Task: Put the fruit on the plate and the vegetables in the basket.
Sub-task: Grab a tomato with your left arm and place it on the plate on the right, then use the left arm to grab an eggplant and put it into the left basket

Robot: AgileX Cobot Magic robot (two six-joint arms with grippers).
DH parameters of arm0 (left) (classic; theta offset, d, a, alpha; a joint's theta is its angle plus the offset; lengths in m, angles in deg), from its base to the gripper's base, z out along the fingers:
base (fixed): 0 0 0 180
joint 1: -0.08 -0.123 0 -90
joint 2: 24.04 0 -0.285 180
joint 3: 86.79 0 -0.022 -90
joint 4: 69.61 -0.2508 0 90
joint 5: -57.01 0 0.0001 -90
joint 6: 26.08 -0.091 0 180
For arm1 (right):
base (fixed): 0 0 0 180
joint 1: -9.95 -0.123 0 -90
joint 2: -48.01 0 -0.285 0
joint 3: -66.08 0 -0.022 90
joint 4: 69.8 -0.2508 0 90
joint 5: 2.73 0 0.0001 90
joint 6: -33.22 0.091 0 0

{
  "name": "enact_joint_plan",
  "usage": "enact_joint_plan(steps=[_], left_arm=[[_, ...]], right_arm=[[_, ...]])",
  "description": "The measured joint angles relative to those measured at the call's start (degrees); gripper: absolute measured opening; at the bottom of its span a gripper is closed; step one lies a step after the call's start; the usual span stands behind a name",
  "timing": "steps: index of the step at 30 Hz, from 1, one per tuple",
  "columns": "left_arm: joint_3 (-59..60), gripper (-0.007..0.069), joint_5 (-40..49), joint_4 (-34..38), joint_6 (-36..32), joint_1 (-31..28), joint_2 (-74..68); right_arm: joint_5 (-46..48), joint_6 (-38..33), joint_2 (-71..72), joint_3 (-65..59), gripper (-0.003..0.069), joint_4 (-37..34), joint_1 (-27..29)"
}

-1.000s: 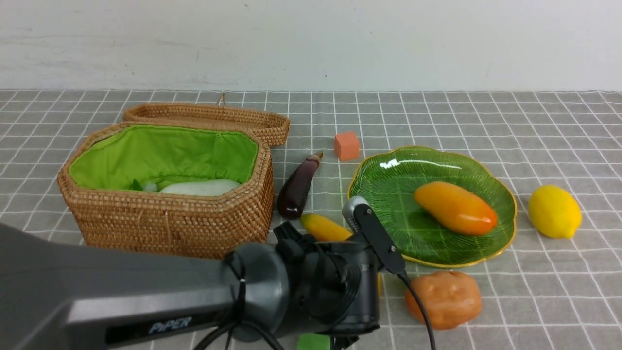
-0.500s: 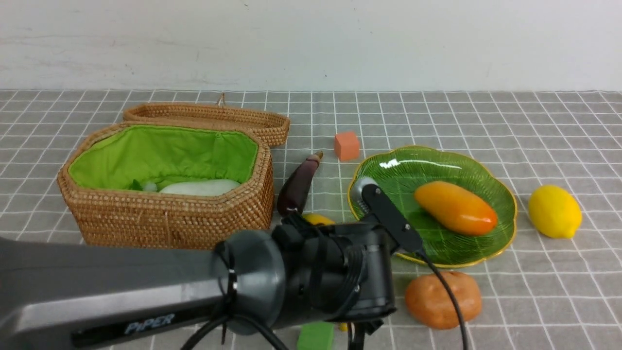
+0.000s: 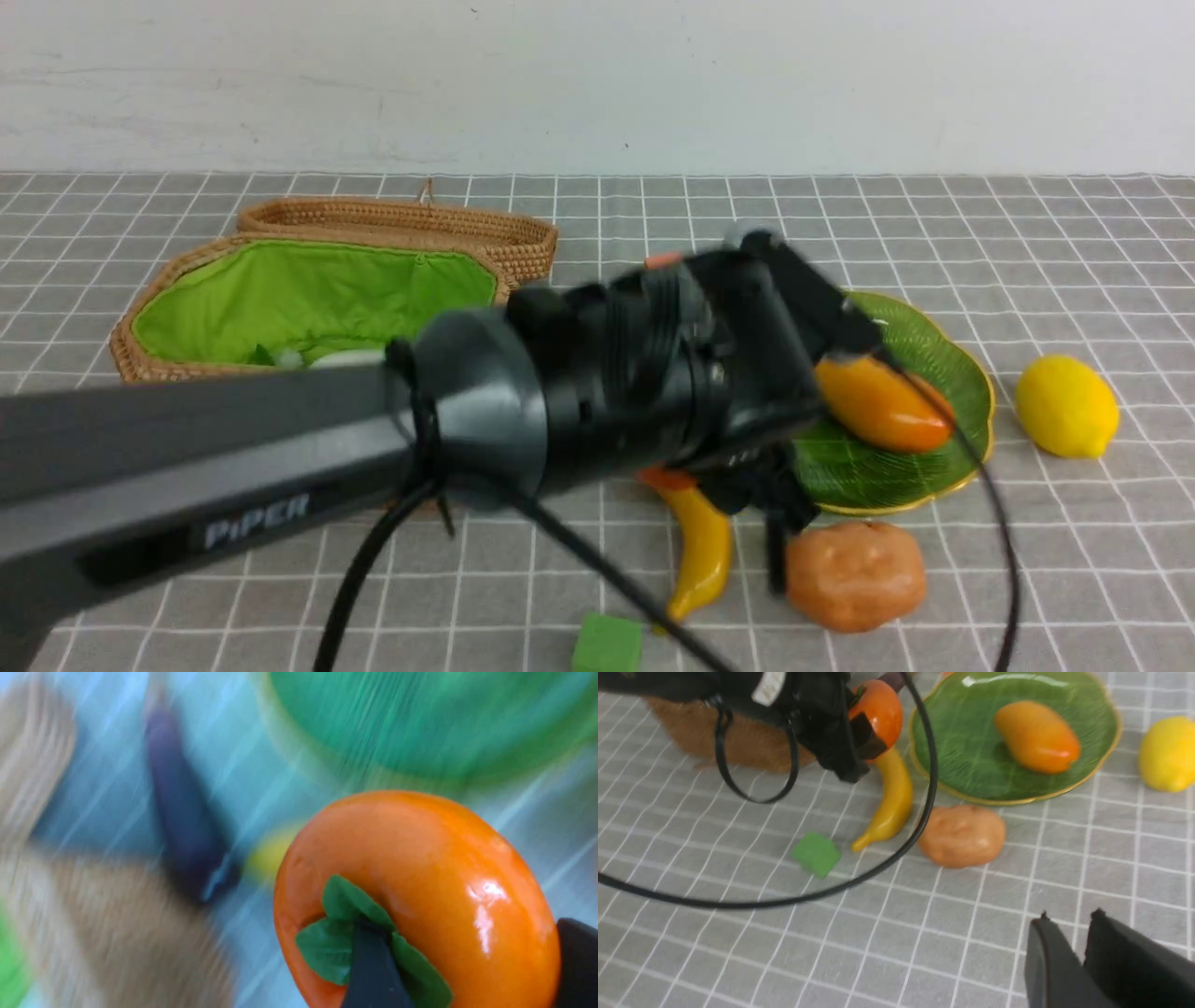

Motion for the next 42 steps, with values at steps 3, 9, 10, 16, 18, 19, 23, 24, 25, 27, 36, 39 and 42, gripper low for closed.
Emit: enact_joint_plan(steps=[3,9,10,16,18,19,23,24,25,27,36,39,42], left_arm=[[-8.40,0.0438,-0.51,10.13,-6.98,-3.29,-4.88],[-23.32,0.0438,-0.19,23.51,-18.51,-8.78,-18.96],[-25.04,0.0438,0.24,23.61,-20.10,-8.97,-21.04],[-27.19,0.0479,0.62,23.14,-23.05,-8.92,-24.07],[-27.49,0.0565,0.66,22.92,-23.19,-8.92,-23.88],[-27.49,0.0620,1.30,22.92,-23.19,-8.92,-23.44],[-27.49,0.0664,3.91,23.20,-23.19,-8.92,-20.99],[-27.49,0.0662,5.00,23.20,-23.19,-8.92,-19.87],[-27.49,0.0662,5.48,23.20,-23.19,-8.92,-19.39],[-27.49,0.0643,8.13,23.07,-23.09,-8.92,-16.75],[-28.32,0.0436,17.62,11.73,-10.74,-11.34,-14.43],[-28.26,0.0434,16.38,8.28,-8.14,-12.35,-17.22],[-28.14,0.0437,13.48,2.04,-4.03,-13.71,-21.80]], right_arm=[[-0.12,0.83,0.00,0.00,0.0132,-0.47,0.00],[1.07,1.04,0.00,0.00,0.0139,-2.04,0.00],[1.14,1.04,0.00,0.00,0.0140,-2.04,0.00],[1.72,1.04,0.00,0.00,0.0141,-2.24,0.00],[1.76,1.04,0.00,0.00,0.0141,-2.24,0.00],[1.76,1.04,0.00,0.00,0.0141,-2.24,0.00],[1.78,1.04,0.00,0.00,0.0141,-2.24,0.00],[1.65,1.04,0.00,0.00,0.0141,-2.24,0.00],[1.64,0.99,0.00,0.00,0.0141,-2.24,0.00],[1.21,0.54,0.00,0.00,0.0141,-2.24,0.00],[0.18,0.00,0.00,0.00,0.0142,-2.49,0.00],[0.23,0.00,0.00,0.00,0.0142,-2.55,0.00],[0.70,0.00,0.00,0.00,0.0142,-3.07,0.00]])
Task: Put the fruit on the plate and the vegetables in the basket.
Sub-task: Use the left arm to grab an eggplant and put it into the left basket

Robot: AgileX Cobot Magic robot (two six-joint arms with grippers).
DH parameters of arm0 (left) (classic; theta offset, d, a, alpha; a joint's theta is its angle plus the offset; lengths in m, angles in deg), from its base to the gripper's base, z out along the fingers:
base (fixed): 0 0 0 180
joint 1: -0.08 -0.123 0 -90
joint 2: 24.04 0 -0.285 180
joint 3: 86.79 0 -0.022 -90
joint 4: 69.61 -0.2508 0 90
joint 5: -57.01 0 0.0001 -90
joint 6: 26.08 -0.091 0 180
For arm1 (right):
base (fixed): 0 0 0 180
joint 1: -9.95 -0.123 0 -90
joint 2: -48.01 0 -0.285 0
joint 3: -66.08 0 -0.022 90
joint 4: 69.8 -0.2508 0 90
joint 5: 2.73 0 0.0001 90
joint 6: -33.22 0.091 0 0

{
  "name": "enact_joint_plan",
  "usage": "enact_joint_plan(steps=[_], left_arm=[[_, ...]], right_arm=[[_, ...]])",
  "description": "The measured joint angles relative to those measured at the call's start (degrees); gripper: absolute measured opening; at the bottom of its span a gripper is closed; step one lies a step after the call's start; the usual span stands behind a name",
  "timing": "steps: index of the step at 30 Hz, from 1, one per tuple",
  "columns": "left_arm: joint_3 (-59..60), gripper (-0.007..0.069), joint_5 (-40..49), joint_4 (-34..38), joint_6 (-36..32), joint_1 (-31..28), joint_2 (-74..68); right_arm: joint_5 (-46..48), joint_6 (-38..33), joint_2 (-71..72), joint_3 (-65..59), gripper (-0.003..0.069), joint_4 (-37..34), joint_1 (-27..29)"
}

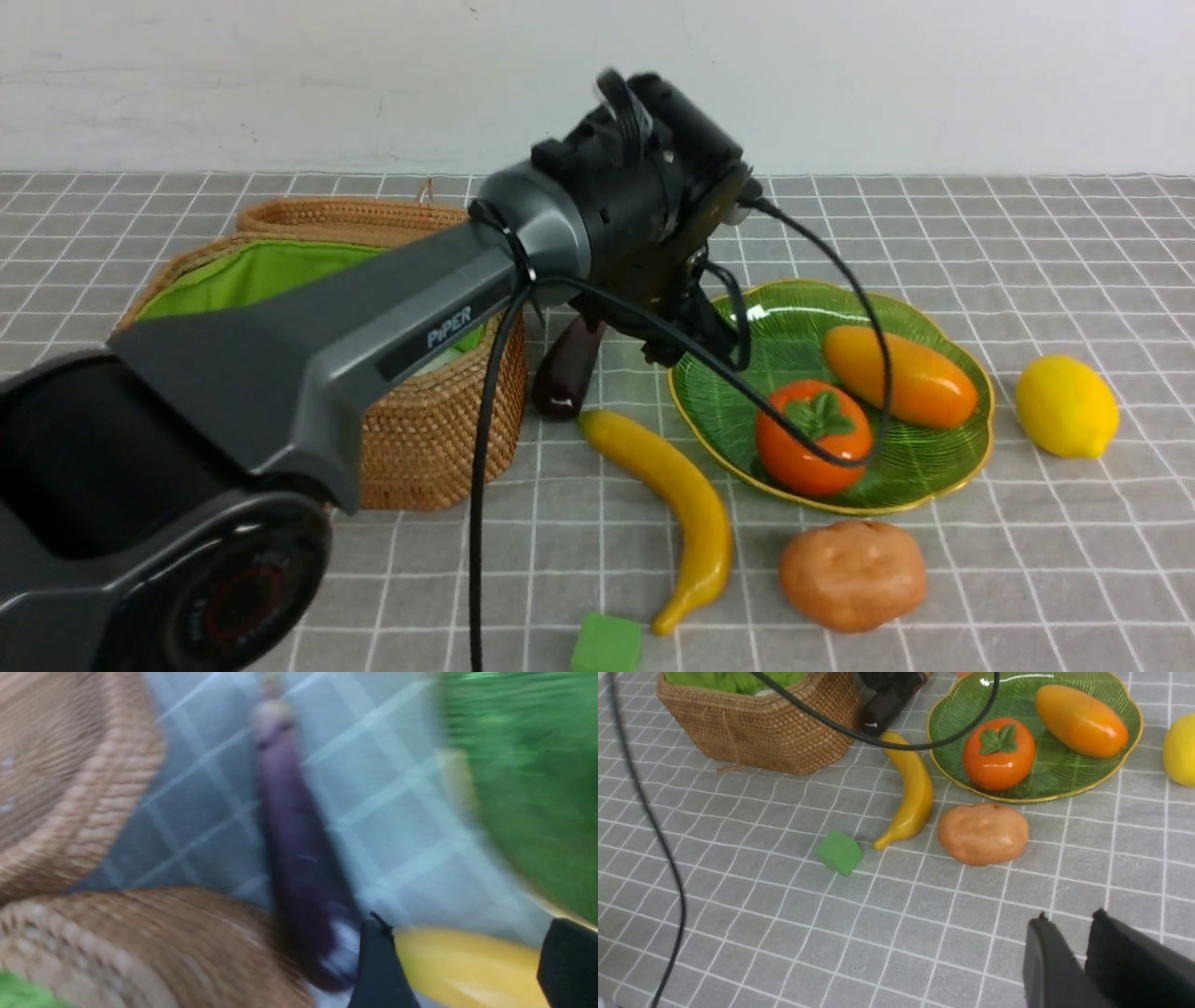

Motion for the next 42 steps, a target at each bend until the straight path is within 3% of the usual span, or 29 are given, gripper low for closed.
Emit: enact_joint_plan(steps=[3,24,42], left_arm=[[0.00,0.0438,-2.53,-4.35,1.94,-0.73,-2.80],[0.00,0.0438,-6.12,-10.73,5.54,-2.68,-7.30],[0.45,0.0419,-8.45,-11.15,5.51,-2.68,-9.23]], right_arm=[[0.18,0.00,0.00,0.00,0.0142,-0.07,0.00],[1.52,0.00,0.00,0.00,0.0141,-1.31,0.00],[2.14,0.00,0.00,0.00,0.0140,-2.05,0.00]])
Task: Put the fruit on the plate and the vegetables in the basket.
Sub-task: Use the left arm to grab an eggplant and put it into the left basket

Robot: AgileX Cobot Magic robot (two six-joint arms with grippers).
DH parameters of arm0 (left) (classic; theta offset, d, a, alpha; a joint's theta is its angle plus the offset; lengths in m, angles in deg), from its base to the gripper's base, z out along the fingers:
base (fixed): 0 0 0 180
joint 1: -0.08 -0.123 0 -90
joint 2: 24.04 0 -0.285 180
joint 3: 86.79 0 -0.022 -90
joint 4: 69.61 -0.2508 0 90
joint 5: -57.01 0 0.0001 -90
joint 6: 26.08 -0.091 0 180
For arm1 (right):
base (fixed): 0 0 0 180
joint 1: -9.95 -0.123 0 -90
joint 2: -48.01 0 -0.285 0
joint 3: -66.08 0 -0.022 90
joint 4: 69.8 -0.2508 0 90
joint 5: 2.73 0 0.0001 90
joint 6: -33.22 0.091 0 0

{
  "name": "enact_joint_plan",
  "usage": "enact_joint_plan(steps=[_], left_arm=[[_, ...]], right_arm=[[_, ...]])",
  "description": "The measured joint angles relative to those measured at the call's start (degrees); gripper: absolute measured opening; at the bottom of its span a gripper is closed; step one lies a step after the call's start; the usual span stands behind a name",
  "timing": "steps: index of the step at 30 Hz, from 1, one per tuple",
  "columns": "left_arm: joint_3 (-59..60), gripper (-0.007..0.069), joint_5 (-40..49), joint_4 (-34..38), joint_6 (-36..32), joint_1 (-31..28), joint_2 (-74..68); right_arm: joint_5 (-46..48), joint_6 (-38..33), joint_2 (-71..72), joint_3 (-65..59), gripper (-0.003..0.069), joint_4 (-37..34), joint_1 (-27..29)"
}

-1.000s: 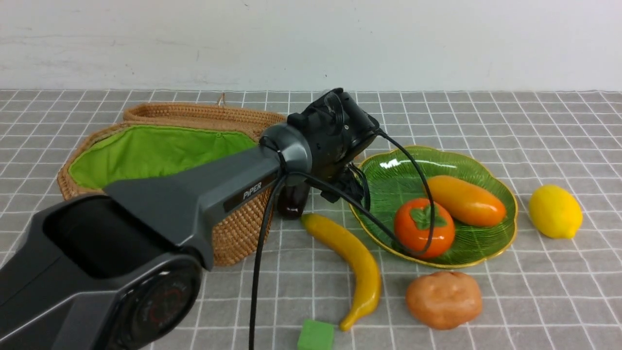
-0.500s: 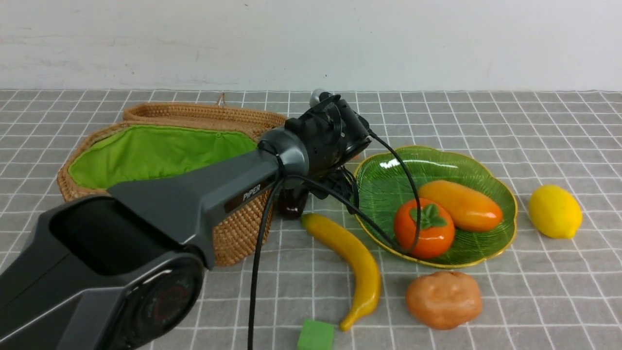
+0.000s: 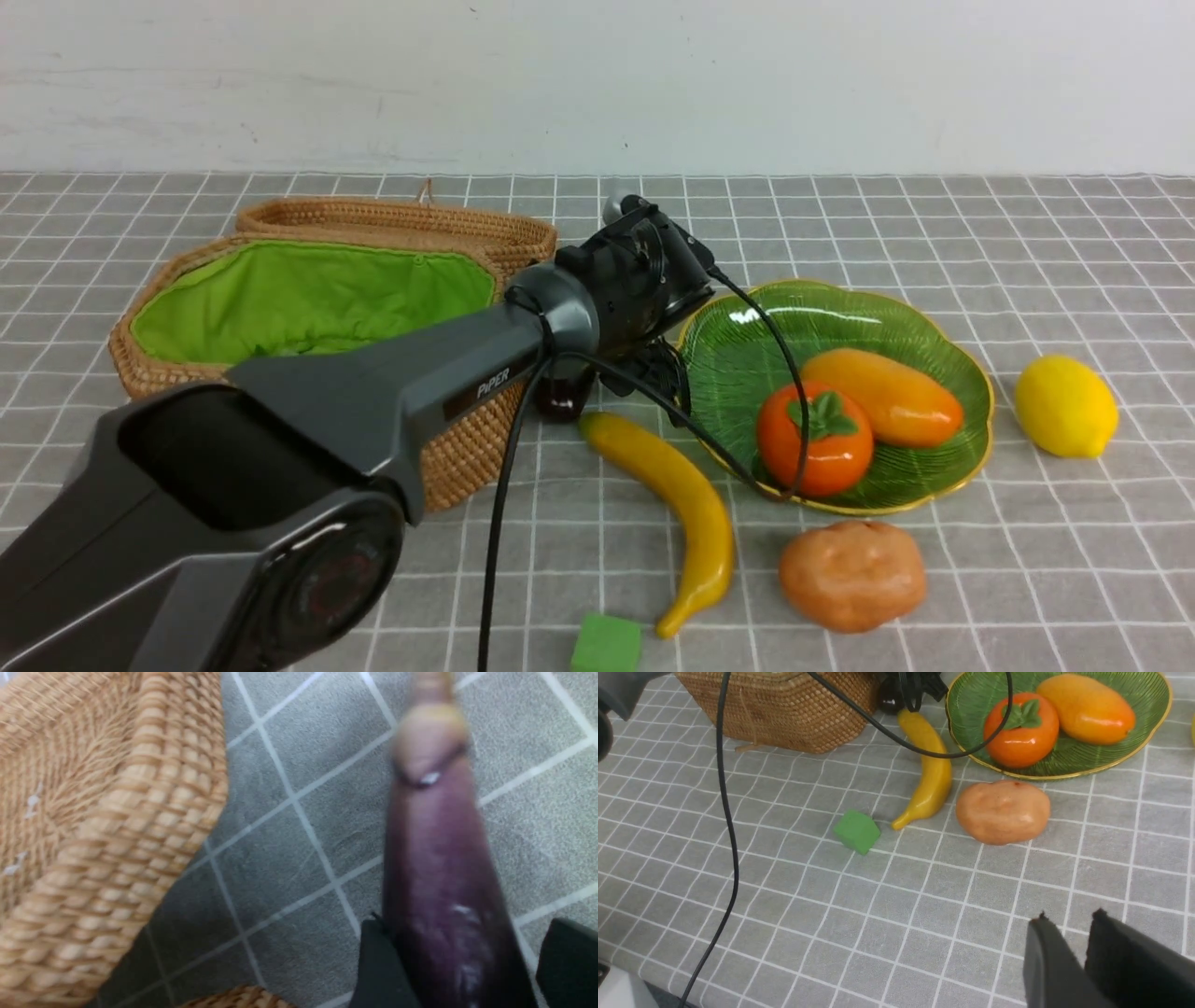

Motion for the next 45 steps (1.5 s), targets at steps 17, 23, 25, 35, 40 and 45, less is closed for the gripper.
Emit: enact_joint_plan(steps=[17,23,25,35,40,45], left_arm=[[0.65,0.0363,1.64,2.37,0.19,0.55,4.33],[0.65,0.0363,7.80,5.53,-5.27,2.23,15.71],[0.65,0.0363,11.91,9.55,-11.52,2.59,20.45],[18.68,0.0363,19.57,27.11,-50.90,-6.90,46.16],[29.50,0.0363,13.14,27.63,-66.94,-14.96,49.02],[34.28,0.0363,3.47,27.16,-69.72,-19.81,45.54]], right_arm=[[0.39,0.00,0.00,0.00,0.0140,-0.13,0.00],[-0.97,-1.12,0.00,0.00,0.0140,-0.13,0.00],[-2.05,-1.19,0.00,0.00,0.0141,-0.13,0.00],[-5.65,-3.84,0.00,0.00,0.0141,-1.53,0.00],[-6.23,-4.14,0.00,0.00,0.0141,-2.36,0.00],[-7.31,-4.19,-0.05,0.00,0.0143,-3.39,0.00]])
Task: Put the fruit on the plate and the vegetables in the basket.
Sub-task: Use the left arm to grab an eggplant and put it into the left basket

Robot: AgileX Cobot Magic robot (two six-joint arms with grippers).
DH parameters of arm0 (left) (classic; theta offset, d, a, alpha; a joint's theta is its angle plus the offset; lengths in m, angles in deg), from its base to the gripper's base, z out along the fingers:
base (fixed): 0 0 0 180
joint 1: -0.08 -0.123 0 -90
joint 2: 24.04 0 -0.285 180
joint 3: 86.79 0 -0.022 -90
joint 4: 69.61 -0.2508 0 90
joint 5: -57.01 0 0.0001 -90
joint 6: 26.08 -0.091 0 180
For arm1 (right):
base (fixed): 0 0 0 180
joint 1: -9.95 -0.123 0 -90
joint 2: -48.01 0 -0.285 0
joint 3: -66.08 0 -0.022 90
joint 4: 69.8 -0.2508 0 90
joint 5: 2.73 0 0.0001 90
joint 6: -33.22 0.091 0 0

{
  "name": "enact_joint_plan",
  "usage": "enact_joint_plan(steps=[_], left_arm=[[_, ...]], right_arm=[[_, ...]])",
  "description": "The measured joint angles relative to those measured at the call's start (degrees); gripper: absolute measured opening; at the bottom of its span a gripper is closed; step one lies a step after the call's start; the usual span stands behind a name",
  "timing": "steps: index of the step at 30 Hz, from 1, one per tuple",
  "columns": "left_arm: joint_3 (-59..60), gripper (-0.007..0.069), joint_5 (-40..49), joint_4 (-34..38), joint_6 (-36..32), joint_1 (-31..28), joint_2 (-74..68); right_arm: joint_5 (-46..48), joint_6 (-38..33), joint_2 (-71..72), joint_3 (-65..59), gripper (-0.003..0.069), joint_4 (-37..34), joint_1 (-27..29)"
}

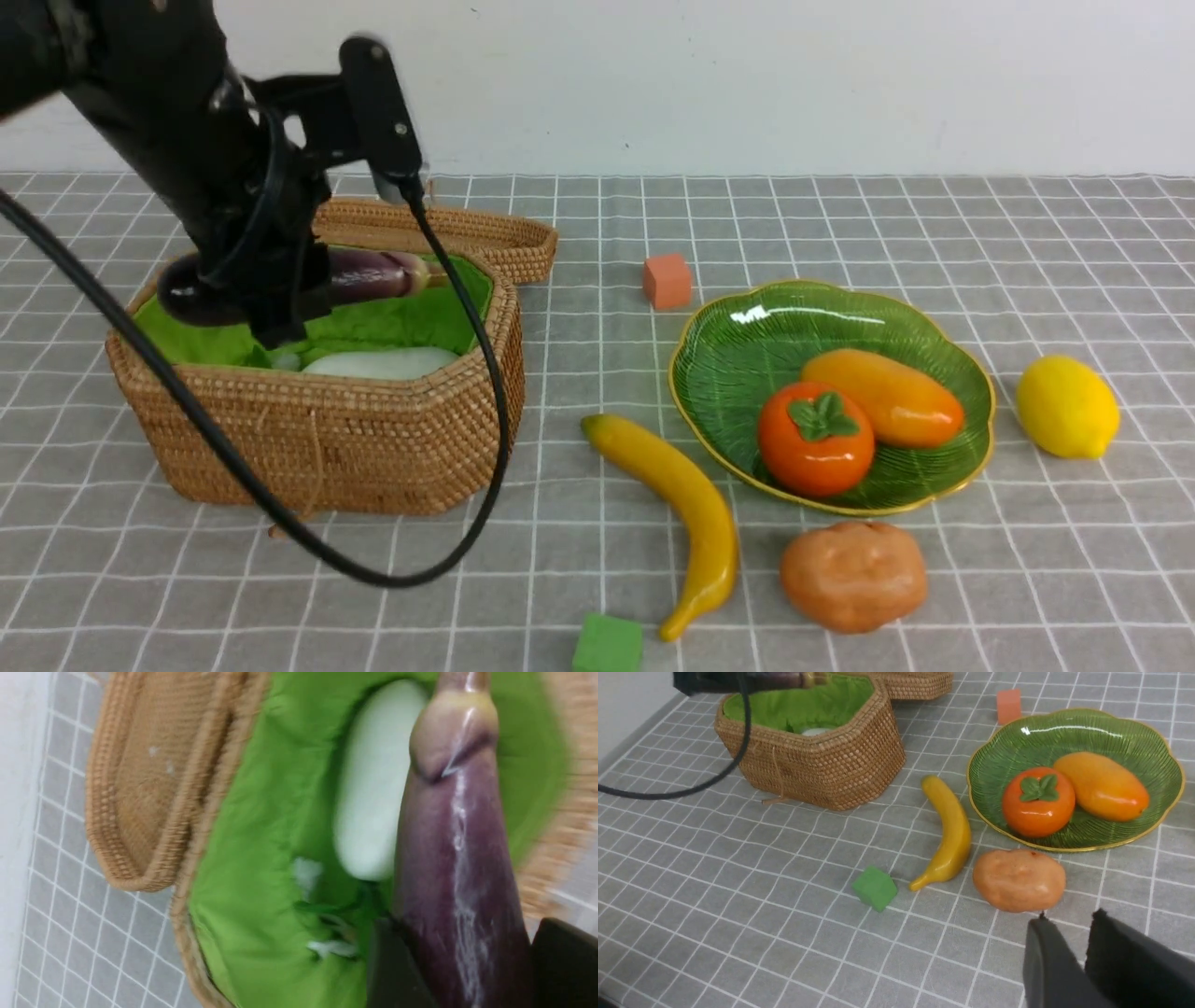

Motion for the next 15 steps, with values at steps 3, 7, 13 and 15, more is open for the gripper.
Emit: enact_joint_plan(steps=[3,7,13,15], left_arm=[[0.40,0.0415,-3.83,-2.03,2.94,-0.46,-2.23],[0.50,0.0603,-4.52,-4.42,6.89,-0.46,-2.89],[0.56,0.0648,-3.58,-4.84,15.31,-0.55,-0.11],[0.56,0.0618,-3.51,-3.60,18.14,-0.27,1.18]], right_arm=[[-0.04,-0.28,-0.35,0.00,0.0143,-1.06,0.00],[-0.04,-1.70,-1.30,0.00,0.0144,-2.04,0.00],[-0.12,-3.43,-4.78,0.00,0.0148,-2.98,0.00],[-0.07,-3.85,-6.16,0.00,0.0150,-3.04,0.00]])
